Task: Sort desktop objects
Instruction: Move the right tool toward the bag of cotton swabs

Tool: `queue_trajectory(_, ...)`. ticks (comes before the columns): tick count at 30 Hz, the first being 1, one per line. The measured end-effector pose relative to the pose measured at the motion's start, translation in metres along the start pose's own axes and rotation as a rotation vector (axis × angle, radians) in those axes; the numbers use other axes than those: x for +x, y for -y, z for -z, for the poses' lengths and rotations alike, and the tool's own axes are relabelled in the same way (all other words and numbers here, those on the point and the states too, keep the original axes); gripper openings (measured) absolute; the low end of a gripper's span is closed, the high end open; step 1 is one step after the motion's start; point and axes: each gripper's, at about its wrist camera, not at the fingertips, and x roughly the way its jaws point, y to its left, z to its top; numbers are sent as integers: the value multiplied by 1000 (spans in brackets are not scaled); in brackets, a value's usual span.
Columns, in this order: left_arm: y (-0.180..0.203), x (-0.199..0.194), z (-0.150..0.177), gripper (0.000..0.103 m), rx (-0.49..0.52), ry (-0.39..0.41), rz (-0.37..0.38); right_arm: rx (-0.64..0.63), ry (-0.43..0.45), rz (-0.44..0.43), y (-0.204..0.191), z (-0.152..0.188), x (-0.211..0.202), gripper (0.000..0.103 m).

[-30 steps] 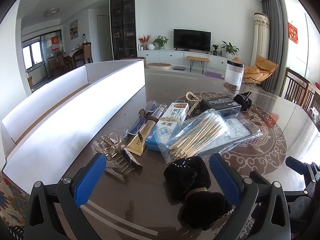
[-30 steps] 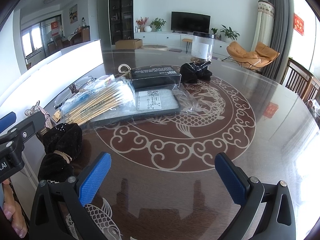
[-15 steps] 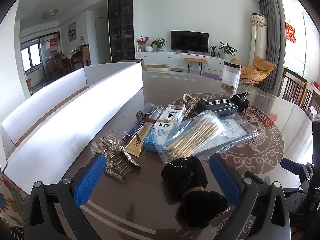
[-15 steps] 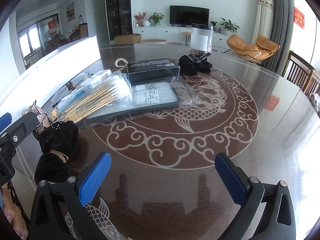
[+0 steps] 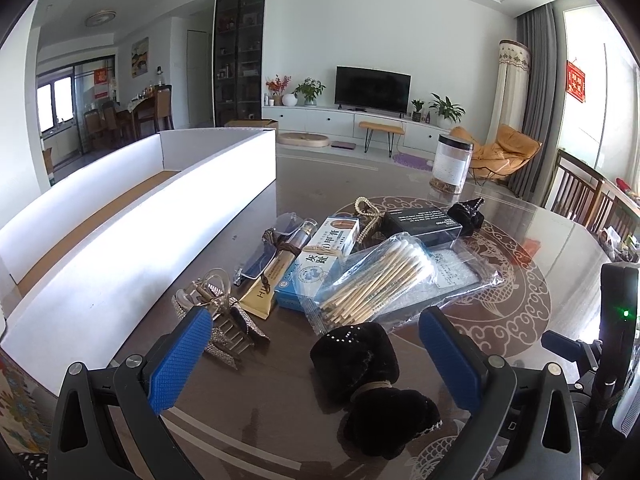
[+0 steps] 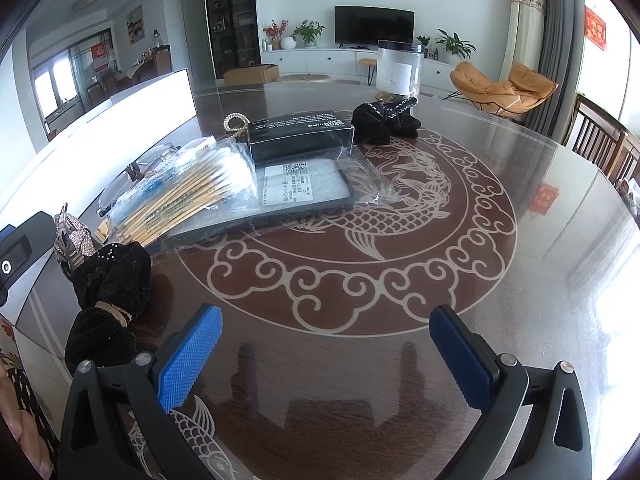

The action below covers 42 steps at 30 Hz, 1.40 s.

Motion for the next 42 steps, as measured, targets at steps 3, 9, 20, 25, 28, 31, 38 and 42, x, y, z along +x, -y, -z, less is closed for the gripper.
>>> queue_trajectory(3, -3, -1, -2, 103, -15, -4, 26, 1, -2, 3, 0, 0, 1, 103)
queue_trajectory(9, -10, -3, -5, 103, -54, -8, 59, -3, -17, 30, 0, 1, 3, 103)
queue_trajectory(20, -19, 4, -6, 103, -84, -65, 75, -34, -57, 48, -6, 0, 11, 103)
queue_trajectory(25, -9, 0, 0, 103, -77, -73, 87, -26, -38, 51, -4, 0, 7, 103)
queue_trajectory(28, 5, -5, 2, 103, -13, -46, 60, -2, -23, 52, 0, 0, 4, 103)
queue_trajectory(31, 8, -9, 2, 103, 23, -25, 41, 1, -37, 39, 1, 0, 6, 103)
queue_trajectory(38, -3, -8, 3, 103, -40, -13, 11, -13, -40, 13, -2, 0, 7, 103)
queue_trajectory(42, 11, -11, 9, 103, 21, 1, -29, -13, -42, 15, -3, 0, 8, 103)
